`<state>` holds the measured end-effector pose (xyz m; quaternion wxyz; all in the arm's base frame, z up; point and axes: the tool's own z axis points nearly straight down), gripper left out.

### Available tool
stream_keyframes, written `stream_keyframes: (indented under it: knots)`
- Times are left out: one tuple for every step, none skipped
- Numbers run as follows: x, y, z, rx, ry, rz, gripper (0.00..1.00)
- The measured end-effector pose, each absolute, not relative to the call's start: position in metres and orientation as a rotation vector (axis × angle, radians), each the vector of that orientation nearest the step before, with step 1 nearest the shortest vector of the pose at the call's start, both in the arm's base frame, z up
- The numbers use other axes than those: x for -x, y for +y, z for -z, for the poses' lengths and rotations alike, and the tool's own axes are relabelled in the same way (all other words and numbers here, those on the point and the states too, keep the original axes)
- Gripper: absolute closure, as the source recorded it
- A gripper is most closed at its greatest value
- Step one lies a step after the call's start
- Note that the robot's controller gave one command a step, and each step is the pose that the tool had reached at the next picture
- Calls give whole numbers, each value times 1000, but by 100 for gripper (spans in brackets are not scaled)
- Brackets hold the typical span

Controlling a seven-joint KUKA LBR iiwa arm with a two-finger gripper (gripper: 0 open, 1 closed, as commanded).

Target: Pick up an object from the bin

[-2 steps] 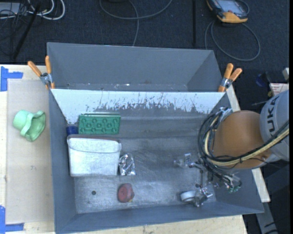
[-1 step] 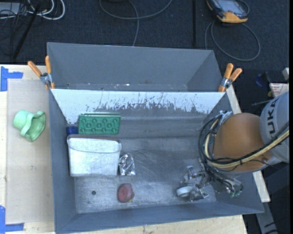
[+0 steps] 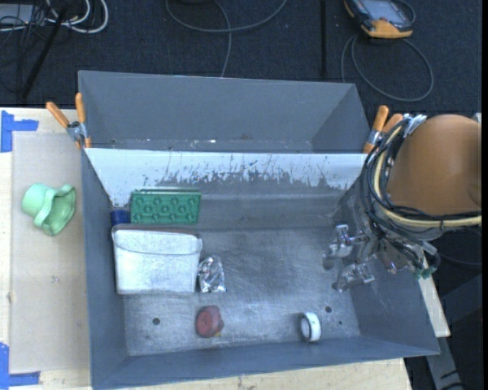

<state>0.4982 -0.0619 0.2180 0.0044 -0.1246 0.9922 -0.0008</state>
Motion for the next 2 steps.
stream_keyframes:
  knots:
    - [-496, -62, -214, 390, 3117, -1, 0]
    - [-484, -31, -74, 565, 3043, 12, 0]
